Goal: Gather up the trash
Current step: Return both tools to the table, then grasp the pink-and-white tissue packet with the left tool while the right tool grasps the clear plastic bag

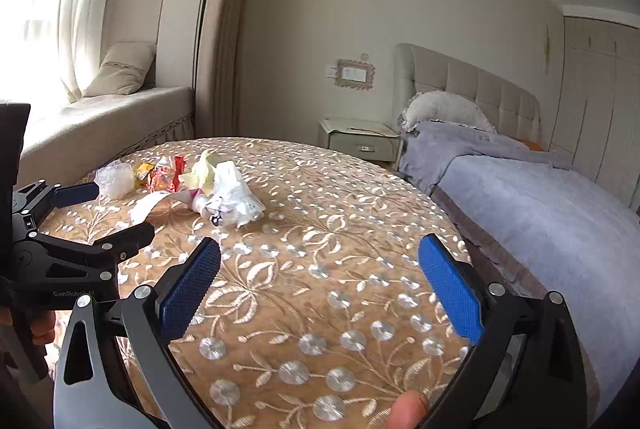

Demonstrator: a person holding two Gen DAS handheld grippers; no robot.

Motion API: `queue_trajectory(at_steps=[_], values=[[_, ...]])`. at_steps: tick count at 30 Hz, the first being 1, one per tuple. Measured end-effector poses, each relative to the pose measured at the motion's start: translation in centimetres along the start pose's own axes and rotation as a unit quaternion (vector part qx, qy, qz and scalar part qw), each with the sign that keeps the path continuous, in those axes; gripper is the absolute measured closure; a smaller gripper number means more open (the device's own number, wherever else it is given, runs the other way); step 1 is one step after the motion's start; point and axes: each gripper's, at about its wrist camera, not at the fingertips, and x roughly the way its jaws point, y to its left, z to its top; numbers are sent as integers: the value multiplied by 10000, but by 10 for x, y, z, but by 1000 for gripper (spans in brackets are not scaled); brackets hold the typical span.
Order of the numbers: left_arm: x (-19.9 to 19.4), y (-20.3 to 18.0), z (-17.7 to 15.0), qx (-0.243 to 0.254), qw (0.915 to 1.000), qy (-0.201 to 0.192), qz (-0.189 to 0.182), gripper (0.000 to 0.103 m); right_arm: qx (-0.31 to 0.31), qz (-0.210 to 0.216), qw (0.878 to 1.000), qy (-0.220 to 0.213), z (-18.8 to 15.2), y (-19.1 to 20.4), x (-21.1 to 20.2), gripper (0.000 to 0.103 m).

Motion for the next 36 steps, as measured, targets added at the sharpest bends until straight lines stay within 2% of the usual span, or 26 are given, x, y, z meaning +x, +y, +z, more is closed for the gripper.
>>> queue_trajectory(at_steps=[5, 8, 12, 18, 21, 22, 24, 25, 26, 31, 36], values=[[27, 38, 12, 44, 9995, 280, -150, 5, -181, 209, 9996, 73, 18, 26, 29, 4], [46, 55, 19, 216, 9989, 425, -47, 5, -242, 281, 9992, 124, 27, 40, 48, 4], [84, 75, 25, 314, 9945, 930, -364, 6, -313, 314, 9988, 221, 34, 52, 70, 4], [128, 94, 22, 448, 9873, 1399, -611, 6, -342, 278, 9981, 426, 40, 60, 103, 4], [148, 95, 22, 484, 9814, 1626, -895, 7, -377, 271, 9974, 557, 40, 64, 119, 4], [153, 94, 23, 501, 9796, 1690, -963, 9, -391, 256, 9972, 589, 39, 66, 124, 4], [161, 91, 23, 608, 9754, 1818, -1086, 22, -415, 255, 9967, 643, 38, 69, 129, 4], [165, 90, 22, 629, 9728, 1902, -1159, 36, -431, 254, 9966, 656, 37, 69, 130, 4], [169, 88, 20, 643, 9703, 2003, -1192, 54, -447, 242, 9965, 657, 36, 70, 131, 4], [165, 87, 19, 484, 9733, 1896, -1196, 56, -475, 265, 9958, 731, 35, 67, 140, 4], [139, 83, 27, 613, 9815, 1551, -940, 57, -556, 307, 9946, 824, 36, 68, 156, 4]])
